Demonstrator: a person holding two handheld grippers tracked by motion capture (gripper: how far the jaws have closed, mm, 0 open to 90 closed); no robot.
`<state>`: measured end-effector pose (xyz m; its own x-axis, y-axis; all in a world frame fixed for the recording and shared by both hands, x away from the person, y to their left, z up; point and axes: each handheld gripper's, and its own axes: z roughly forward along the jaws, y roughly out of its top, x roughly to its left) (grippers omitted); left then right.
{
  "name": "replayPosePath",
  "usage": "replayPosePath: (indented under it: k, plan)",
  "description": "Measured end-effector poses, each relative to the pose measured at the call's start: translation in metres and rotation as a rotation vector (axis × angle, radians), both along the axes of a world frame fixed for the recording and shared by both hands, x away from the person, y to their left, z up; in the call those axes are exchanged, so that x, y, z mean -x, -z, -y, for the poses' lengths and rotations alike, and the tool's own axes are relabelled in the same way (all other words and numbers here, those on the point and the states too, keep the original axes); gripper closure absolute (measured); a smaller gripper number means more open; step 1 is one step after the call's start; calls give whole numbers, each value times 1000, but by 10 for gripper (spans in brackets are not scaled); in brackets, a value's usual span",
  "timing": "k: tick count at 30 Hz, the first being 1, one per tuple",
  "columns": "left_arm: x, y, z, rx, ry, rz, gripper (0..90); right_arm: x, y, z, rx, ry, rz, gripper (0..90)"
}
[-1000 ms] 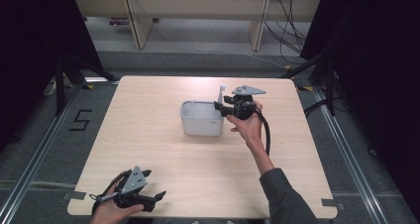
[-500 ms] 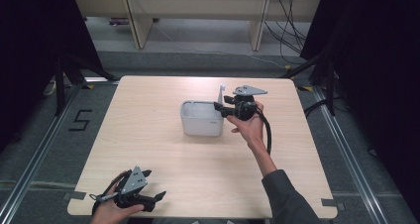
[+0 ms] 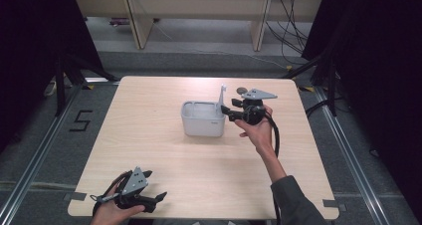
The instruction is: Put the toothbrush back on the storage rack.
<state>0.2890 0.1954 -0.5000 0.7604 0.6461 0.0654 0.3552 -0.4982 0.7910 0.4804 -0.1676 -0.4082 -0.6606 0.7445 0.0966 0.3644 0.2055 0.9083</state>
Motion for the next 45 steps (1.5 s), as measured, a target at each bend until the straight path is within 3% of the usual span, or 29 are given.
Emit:
replayPosePath:
  k: [3, 4, 6, 8, 11, 12, 13, 16, 18, 19, 20, 21, 23, 25, 28, 30, 32, 34, 35, 36, 37, 38, 39, 40, 44, 45]
  plan:
    - [0, 1, 0, 7, 4, 6, 151, 1, 0, 3, 8, -6, 1, 446]
    - [-1, 0, -1, -15, 5, 14, 151, 3, 0, 5, 7, 8, -6, 445]
    - [-1, 1, 0, -22, -14, 34, 151, 4, 0, 6, 11, 1, 17, 443]
    - [0, 1, 0, 5, -6, 13, 151, 6, 0, 7, -1, -5, 9, 435]
    - [0, 1, 0, 8, 4, 7, 151, 8, 0, 8, -5, -3, 15, 427]
    - [-1, 0, -1, -8, 8, 9, 151, 9, 0, 8, -1, -8, 12, 423]
    - [0, 1, 0, 3, 5, 7, 151, 9, 0, 8, 8, -5, 26, 417]
    - [-1, 0, -1, -15, 11, 11, 151, 13, 2, 8, -9, 4, 3, 392]
    - [-1, 1, 0, -22, -14, 34, 151, 16, 3, 8, -18, 0, -15, 377]
    - [-1, 1, -1, -25, -8, 30, 151, 15, 3, 9, -6, 2, 12, 371]
    - [-1, 0, -1, -16, -3, 26, 151, 17, 4, 8, -30, 2, -10, 362]
    - [-1, 0, -1, -9, 10, 5, 151, 17, 4, 9, -20, 0, 8, 354]
    - [0, 0, -1, -12, 9, 12, 151, 20, 4, 9, -27, 3, -14, 339]
    - [0, 0, 0, -4, 3, 5, 151, 21, 4, 12, -27, 0, 11, 325]
    - [0, -1, -1, -17, 5, 8, 151, 23, 3, 13, -45, 13, -8, 305]
    - [0, -1, -1, -15, -3, 3, 151, 24, 2, 16, -30, 13, 8, 294]
    - [1, 1, 1, 19, -8, -2, 151, 26, 2, 17, -32, 3, -18, 286]
    - [1, 0, 0, -4, -9, 3, 151, 28, 2, 18, -34, 11, -24, 277]
    - [0, -1, -1, -17, -5, 4, 151, 28, 3, 20, -20, 15, 5, 264]
    - [1, -1, -1, -14, -5, 3, 151, 31, 3, 19, -42, 17, -33, 256]
    - [1, 0, 1, 16, -8, 3, 151, 31, 3, 19, -38, 22, -16, 249]
    - [1, 0, 1, 18, -7, -2, 151, 31, 3, 20, -25, 18, -8, 243]
    - [1, 0, 1, 19, -7, 0, 151, 33, 3, 19, -42, 14, -39, 238]
    - [0, -1, -2, -21, 8, 6, 151, 33, 4, 20, -32, 5, -26, 237]
    - [1, 0, 0, 3, -7, 7, 151, 36, 5, 21, -15, 9, -26, 233]
    - [0, -1, 0, -1, 0, 5, 151, 40, 5, 19, -36, 18, -55, 233]
